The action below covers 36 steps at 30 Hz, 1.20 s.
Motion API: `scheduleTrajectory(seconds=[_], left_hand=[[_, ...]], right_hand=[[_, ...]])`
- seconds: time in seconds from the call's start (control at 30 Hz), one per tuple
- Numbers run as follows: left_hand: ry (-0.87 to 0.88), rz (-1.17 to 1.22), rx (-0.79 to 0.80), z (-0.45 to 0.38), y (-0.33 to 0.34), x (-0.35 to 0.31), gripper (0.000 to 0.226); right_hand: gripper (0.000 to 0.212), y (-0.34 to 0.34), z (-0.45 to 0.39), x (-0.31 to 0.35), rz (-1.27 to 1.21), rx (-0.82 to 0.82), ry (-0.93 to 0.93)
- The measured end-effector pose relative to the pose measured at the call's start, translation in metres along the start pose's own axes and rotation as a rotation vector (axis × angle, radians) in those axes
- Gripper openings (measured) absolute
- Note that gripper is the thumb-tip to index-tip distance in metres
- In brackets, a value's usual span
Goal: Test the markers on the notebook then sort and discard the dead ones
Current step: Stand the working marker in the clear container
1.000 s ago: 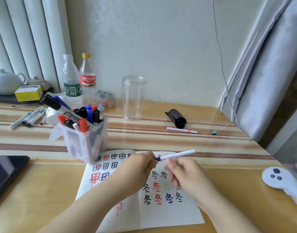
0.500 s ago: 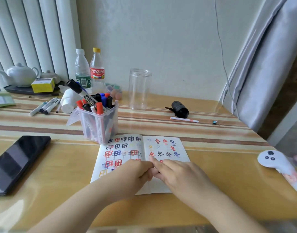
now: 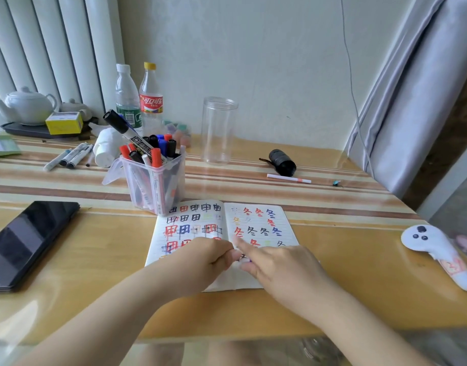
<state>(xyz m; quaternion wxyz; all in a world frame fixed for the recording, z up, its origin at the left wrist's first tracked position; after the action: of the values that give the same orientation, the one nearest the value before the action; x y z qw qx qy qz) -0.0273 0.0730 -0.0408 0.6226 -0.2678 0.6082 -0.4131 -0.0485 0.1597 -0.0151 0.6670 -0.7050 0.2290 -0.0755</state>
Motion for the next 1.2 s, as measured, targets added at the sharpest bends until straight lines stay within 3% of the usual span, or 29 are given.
scheduleTrajectory(seconds=[0.13, 0.23, 0.37, 0.43, 0.5, 0.57, 0.67, 0.83, 0.97, 1.2], left_hand=[[-0.024, -0.052, -0.077, 0.002, -0.012, 0.004, 0.032], [-0.011, -0.048, -0.144, 0.004, -0.017, 0.007, 0.026], [0.043, -0.007, -0.187, 0.003, -0.015, 0.006, 0.016], [0.068, 0.011, -0.196, 0.001, -0.012, 0.006, 0.014], [0.115, 0.001, -0.22, -0.002, -0.01, 0.004, 0.02], [0.157, -0.026, -0.265, -0.003, -0.01, 0.002, 0.032], [0.171, -0.011, -0.291, -0.003, -0.007, 0.006, 0.047], [0.176, 0.035, -0.299, -0.001, -0.002, 0.009, 0.047], [0.159, 0.04, -0.294, -0.002, -0.001, 0.013, 0.044], [0.154, 0.013, -0.319, 0.0, 0.001, 0.013, 0.044]], right_hand=[[0.05, 0.014, 0.011, -0.033, -0.528, 0.228, 0.224], [0.038, 0.01, 0.019, -0.048, -0.948, 0.155, 0.238], [0.023, 0.021, 0.023, -0.058, -1.726, -0.028, 0.288], [0.026, 0.031, 0.022, -0.05, -2.087, -0.048, 0.277], [0.029, 0.038, 0.02, -0.041, -2.255, -0.056, 0.27], [0.029, 0.042, 0.018, -0.035, -2.167, -0.051, 0.285], [0.014, 0.045, 0.016, -0.031, -1.842, -0.046, 0.299], [0.035, 0.045, 0.014, -0.028, -1.586, -0.065, 0.339], [0.021, 0.048, 0.017, -0.035, -1.422, -0.146, 0.386], [0.035, 0.046, 0.019, -0.042, -1.215, -0.22, 0.434]])
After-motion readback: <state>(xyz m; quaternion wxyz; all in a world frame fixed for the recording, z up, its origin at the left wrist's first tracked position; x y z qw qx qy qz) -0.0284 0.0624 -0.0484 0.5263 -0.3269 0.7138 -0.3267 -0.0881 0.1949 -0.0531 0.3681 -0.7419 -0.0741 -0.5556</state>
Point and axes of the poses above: each hand's wrist, its own z-axis away from the middle knuckle, its own y-axis out of the palm, x = y × z, the point moved 9 cm from there along -z, towards the middle knuckle, and after that the axes turned 15 degrees about x, right-handed, at the moved point
